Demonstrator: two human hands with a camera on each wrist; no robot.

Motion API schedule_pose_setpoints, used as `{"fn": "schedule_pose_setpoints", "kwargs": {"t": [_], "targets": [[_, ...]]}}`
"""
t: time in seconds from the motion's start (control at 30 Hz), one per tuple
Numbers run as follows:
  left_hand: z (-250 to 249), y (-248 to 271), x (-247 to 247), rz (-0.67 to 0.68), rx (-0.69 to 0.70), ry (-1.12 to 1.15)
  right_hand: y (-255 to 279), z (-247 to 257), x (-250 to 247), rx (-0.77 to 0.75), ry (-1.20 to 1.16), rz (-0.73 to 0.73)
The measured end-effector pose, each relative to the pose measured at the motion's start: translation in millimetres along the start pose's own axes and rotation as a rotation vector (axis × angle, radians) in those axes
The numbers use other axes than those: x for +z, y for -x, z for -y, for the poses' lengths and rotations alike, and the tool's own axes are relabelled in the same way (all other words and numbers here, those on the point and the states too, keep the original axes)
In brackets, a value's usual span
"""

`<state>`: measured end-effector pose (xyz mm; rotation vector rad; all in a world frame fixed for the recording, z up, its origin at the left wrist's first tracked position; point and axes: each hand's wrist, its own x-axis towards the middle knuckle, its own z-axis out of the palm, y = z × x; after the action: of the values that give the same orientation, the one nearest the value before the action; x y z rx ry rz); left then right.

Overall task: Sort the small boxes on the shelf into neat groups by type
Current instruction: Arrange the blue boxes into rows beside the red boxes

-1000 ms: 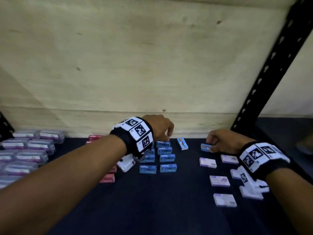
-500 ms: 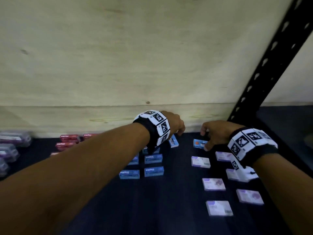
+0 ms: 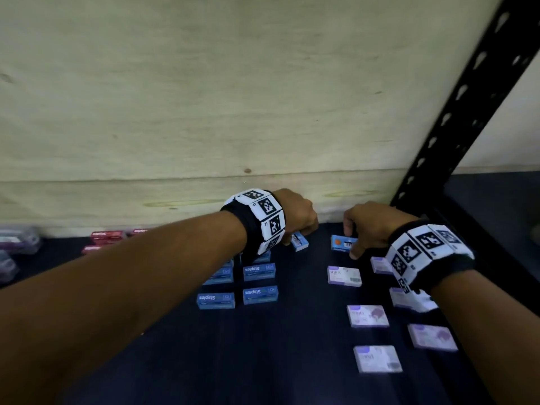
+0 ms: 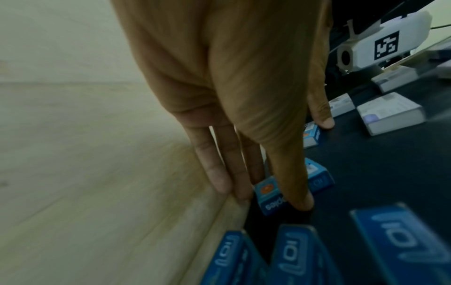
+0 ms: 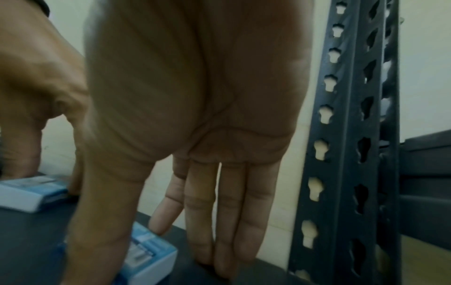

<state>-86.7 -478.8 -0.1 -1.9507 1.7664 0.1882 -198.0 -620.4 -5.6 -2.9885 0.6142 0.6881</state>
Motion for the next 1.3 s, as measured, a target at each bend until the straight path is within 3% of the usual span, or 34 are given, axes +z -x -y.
{"fn": "schedule_pose_setpoints", "kwargs": {"t": [0.37,0.63,1.07,1.3], "targets": [[-5.4,23.0,1.7,-0.107,-0.096,0.278,8.8,-17.3,11.3,-0.065,-0.128,-0.064],[4.5,80.5,-14.3,-0.180,-0.188,0.430,29.9,-10.3,0.5,-0.115,-0.156,-0.071],[-30.6,190.0,4.4,-0.133,-0.264,0.472,112.2,76.2,-6.4,-0.298,-0.150,-0.053],[-59.8,207.6,49.6,-0.087,-0.303,0.530,131.2,109.5,18.7,-0.328,-0.057,-0.006]]}}
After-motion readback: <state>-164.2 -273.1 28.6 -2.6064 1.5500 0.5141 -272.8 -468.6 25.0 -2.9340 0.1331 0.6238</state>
